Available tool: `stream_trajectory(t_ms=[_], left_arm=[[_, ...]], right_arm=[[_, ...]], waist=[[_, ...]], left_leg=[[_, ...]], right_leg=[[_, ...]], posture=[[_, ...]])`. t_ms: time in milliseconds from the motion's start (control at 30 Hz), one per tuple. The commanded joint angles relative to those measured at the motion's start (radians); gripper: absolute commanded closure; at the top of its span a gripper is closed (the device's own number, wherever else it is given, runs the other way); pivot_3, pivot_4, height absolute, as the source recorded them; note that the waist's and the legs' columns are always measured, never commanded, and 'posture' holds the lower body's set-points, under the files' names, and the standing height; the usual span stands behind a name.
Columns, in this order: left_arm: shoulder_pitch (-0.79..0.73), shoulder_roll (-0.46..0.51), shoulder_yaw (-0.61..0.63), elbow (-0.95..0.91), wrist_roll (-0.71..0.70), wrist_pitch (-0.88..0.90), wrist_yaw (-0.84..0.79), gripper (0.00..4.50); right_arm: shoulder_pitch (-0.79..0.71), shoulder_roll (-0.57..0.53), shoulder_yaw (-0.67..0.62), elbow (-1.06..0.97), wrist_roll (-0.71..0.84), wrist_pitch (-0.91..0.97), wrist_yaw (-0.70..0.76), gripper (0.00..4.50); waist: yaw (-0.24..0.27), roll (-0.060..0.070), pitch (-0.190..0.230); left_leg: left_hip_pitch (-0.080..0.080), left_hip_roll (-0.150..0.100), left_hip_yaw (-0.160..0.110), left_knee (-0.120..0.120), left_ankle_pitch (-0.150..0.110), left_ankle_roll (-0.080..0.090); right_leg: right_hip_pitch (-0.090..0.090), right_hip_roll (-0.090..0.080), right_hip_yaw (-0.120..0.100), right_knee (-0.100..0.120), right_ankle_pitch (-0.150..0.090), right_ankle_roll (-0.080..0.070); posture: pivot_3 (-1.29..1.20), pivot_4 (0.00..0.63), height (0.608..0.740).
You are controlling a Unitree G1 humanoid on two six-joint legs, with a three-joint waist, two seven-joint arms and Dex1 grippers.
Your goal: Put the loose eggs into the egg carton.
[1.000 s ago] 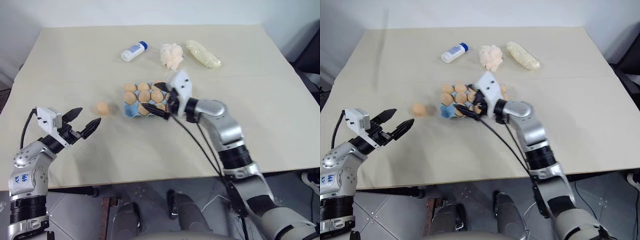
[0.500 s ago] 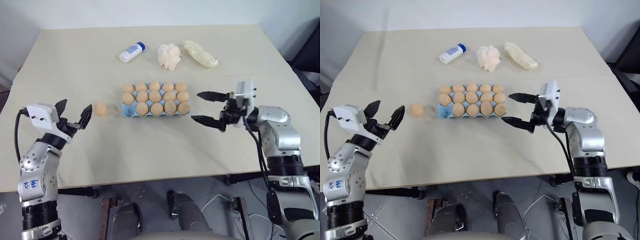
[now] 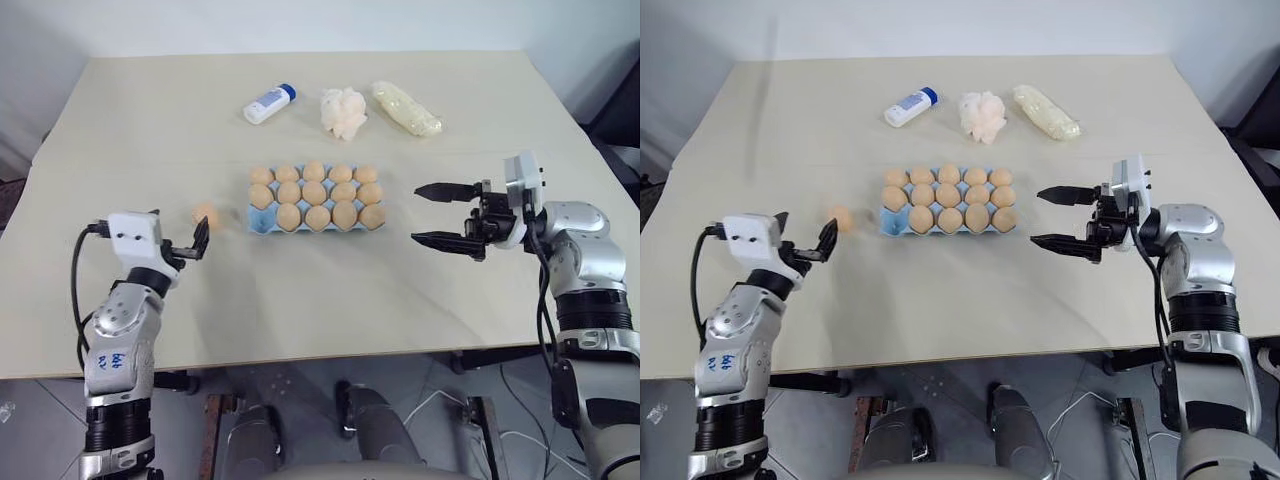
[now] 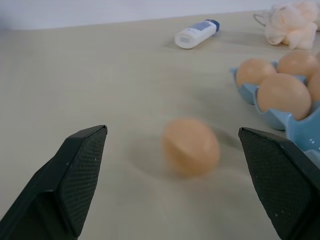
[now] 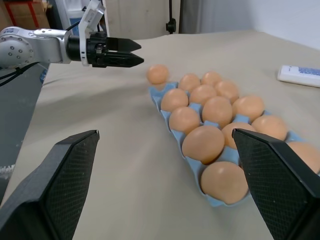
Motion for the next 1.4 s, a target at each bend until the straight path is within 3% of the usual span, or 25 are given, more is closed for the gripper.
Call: stream_trajectory(t_ms=[33, 300, 733, 833, 1033, 1400], left_arm=[[-0.055, -0.003, -0.014, 0.052, 0.009, -0.009, -0.012, 0.00], [-0.202, 0.020, -0.032, 0.330, 0.036, 0.011, -0.040, 0.00], [-0.361, 0.013, -0.087, 0.579, 0.062, -0.102, -0.134, 0.00], [-0.370, 0.010, -0.091, 0.590, 0.063, -0.106, -0.143, 0.57], [-0.353, 0.034, -0.093, 0.510, 0.058, -0.067, -0.174, 2.39], [-0.441, 0.077, -0.176, 0.329, -0.045, 0.063, -0.464, 2.52]], right_arm=[[-0.027, -0.023, -0.009, -0.010, 0.013, 0.009, 0.049, 0.04], [-0.004, -0.043, -0.018, -0.052, 0.004, 0.023, 0.005, 0.04], [0.040, -0.063, -0.030, -0.125, 0.011, 0.065, -0.046, 0.04], [0.036, -0.066, -0.028, -0.123, 0.005, 0.065, -0.054, 0.00], [0.051, -0.074, -0.036, -0.141, 0.007, 0.066, -0.070, 0.00], [0.084, -0.064, -0.053, -0.174, 0.019, 0.054, -0.113, 0.00]], waist=[[0.000, 0.000, 0.000], [0.017, 0.000, 0.000], [0.032, 0.000, 0.000], [0.034, 0.000, 0.000], [0.039, 0.000, 0.000], [0.041, 0.000, 0.000]], left_leg=[[0.000, 0.000, 0.000, 0.000, 0.000, 0.000], [0.000, 0.000, 0.000, 0.001, 0.000, 0.000], [0.000, 0.000, 0.000, 0.002, 0.000, -0.001], [0.000, 0.000, 0.000, 0.002, 0.000, -0.001], [0.000, 0.000, 0.000, 0.002, 0.000, -0.001], [0.000, 0.000, 0.000, 0.004, 0.000, -0.001]], right_leg=[[0.000, 0.000, 0.000, 0.000, 0.000, 0.000], [0.000, 0.000, -0.001, 0.002, 0.000, 0.000], [0.000, 0.000, -0.001, 0.002, 0.000, 0.000], [0.000, 0.000, -0.001, 0.003, 0.000, 0.000], [0.000, 0.000, -0.001, 0.003, 0.000, 0.000], [0.000, 0.000, -0.001, 0.004, 0.000, 0.000]], posture=[[0.00, 0.150, 0.740], [0.00, 0.150, 0.740], [0.00, 0.150, 0.740], [0.00, 0.150, 0.740], [0.00, 0.150, 0.740], [0.00, 0.150, 0.740]])
